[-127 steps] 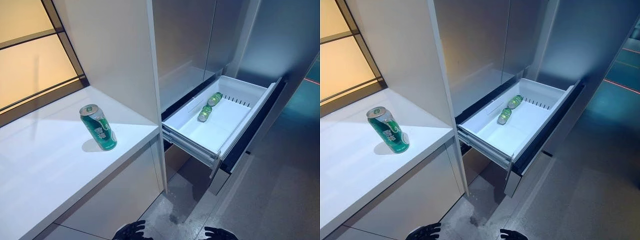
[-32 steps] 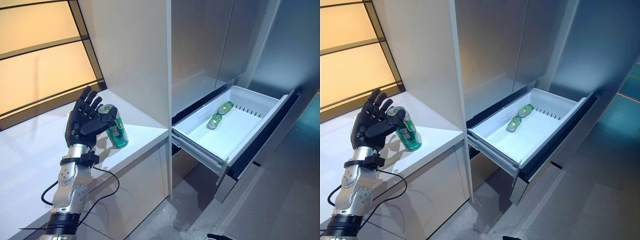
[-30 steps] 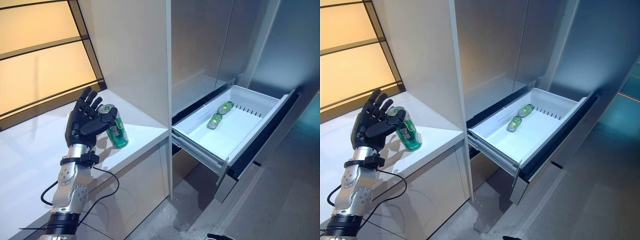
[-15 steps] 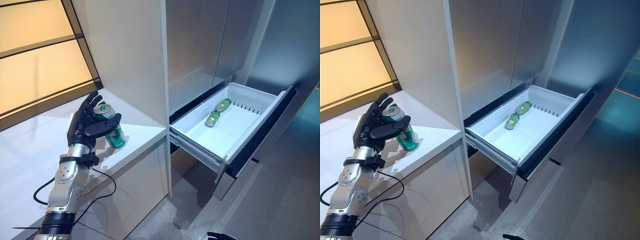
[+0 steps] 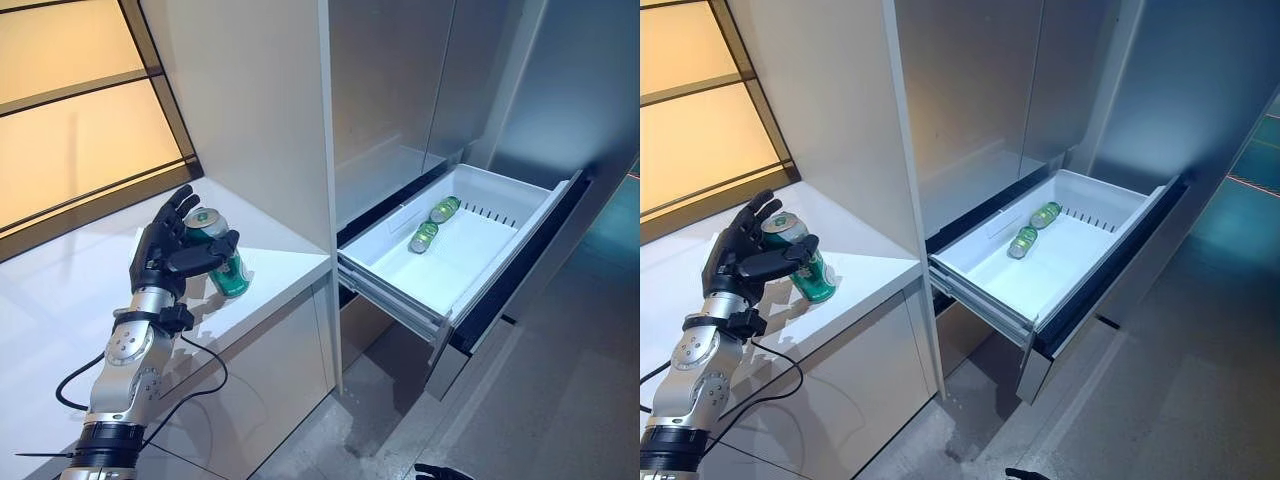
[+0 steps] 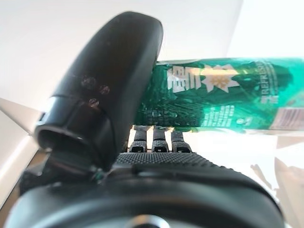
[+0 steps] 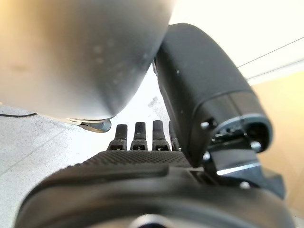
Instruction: Put drinks into fridge and close the fridge
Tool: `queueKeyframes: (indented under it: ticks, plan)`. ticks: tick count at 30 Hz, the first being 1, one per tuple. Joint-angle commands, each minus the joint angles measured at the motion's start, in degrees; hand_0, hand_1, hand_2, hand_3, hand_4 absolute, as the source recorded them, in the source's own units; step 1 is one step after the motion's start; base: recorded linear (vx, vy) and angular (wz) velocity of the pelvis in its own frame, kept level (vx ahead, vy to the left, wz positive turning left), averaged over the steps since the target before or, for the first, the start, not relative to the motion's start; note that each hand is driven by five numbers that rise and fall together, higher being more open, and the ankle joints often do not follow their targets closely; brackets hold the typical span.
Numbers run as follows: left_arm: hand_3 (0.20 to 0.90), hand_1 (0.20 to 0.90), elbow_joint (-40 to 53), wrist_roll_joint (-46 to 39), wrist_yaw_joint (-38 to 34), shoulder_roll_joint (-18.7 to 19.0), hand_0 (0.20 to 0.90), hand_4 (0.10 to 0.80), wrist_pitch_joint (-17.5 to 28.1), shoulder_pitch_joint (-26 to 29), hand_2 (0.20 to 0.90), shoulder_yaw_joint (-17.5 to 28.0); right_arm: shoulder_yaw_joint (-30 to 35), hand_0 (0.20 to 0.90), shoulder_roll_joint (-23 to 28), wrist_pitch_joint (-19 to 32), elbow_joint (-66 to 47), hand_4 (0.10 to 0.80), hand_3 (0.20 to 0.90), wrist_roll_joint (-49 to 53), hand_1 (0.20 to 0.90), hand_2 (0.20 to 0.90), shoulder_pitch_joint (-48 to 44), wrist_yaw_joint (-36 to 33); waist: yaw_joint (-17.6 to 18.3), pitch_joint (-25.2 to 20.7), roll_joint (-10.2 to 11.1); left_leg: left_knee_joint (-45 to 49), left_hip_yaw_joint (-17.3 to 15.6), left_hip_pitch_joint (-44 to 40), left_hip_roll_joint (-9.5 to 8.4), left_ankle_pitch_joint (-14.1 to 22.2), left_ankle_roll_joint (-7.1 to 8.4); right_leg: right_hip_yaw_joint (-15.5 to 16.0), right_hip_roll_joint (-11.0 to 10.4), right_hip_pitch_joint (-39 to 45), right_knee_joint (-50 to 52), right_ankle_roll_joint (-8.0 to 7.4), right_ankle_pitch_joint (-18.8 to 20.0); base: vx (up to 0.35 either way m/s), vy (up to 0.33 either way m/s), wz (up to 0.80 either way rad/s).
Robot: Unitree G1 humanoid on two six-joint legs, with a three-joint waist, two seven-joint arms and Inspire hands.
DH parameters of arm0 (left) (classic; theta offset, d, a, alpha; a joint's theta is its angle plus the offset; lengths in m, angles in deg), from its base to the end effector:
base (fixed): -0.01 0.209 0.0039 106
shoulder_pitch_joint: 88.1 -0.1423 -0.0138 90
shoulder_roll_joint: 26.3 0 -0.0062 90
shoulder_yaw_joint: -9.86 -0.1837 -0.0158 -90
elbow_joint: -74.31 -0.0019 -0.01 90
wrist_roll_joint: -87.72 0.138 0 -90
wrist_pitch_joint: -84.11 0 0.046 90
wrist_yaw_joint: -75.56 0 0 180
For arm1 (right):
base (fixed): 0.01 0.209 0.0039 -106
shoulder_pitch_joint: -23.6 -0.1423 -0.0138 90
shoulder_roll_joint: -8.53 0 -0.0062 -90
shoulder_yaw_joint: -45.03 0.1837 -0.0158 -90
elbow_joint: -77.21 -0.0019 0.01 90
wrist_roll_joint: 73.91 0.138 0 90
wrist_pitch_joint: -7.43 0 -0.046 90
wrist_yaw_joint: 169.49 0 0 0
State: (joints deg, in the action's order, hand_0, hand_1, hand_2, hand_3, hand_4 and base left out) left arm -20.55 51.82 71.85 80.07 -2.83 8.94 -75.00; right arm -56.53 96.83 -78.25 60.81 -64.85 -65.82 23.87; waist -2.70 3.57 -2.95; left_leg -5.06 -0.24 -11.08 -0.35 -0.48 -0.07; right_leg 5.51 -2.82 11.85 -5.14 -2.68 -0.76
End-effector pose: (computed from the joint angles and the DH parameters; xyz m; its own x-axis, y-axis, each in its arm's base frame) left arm 0.2249 0.2675 0.0992 0.9778 0.1546 0.1412 -0.1435 0.9860 -0.0852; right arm 0.0608 -0.2266 -0.1173 0.3181 0.0560 -0.9464 -0.1262 0.9919 0.0162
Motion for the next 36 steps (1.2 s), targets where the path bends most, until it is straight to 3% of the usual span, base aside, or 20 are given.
queueKeyframes:
  ticks: [1, 11, 23, 36]
  plan:
    - [0.900, 0.900, -1.96, -0.58, -2.36, 3.47, 0.900, 0.800, 5.01, 10.81, 0.900, 1.83, -2.29, 0.900, -0.19, -0.39, 2.57, 0.800, 0.900, 0.51, 0.900, 0.900, -1.97, 0.30, 1.30, -0.71, -0.71, 0.97, -2.32, -0.71, -2.68, 5.18, -0.67, 0.39, 2.68, -1.82, 4.52, -0.75, -5.41, 0.020, 0.006, -0.04]
    - [0.900, 0.900, -3.67, -2.61, -2.76, 2.76, 0.900, 0.800, 4.51, 12.40, 0.900, 0.45, -2.51, 0.900, -0.37, -2.16, 3.07, 0.800, 0.900, 1.39, 0.900, 0.900, -3.39, 0.00, 1.30, -1.22, -0.83, 1.00, -2.58, -0.92, -2.68, 5.32, -0.61, 0.32, 2.65, -1.63, 4.48, -0.70, -5.49, 0.000, 0.000, 0.00]
    - [0.900, 0.900, -4.60, -3.03, -2.24, 3.58, 0.900, 0.800, 3.91, 12.94, 0.900, 1.01, -1.74, 0.900, 0.80, 0.30, 2.95, 0.800, 0.900, -0.09, 0.900, 0.900, -1.47, 1.75, 2.25, -0.69, -0.48, 1.03, -3.18, -0.85, -2.55, 5.29, -0.67, -0.31, 2.86, -2.06, 4.85, -0.94, -5.44, -0.002, -0.005, -0.03]
    - [0.900, 0.900, -5.59, -3.85, -1.53, 3.91, 0.900, 0.800, 3.81, 14.67, 0.900, -0.12, -2.61, 0.900, 0.17, -0.71, 2.93, 0.800, 0.900, 0.63, 0.900, 0.900, -2.22, 0.53, 2.42, -0.68, -0.74, 1.13, -3.36, -0.92, -2.53, 5.35, -0.67, -0.48, 2.90, -2.05, 4.85, -0.88, -5.42, 0.000, 0.000, 0.00]
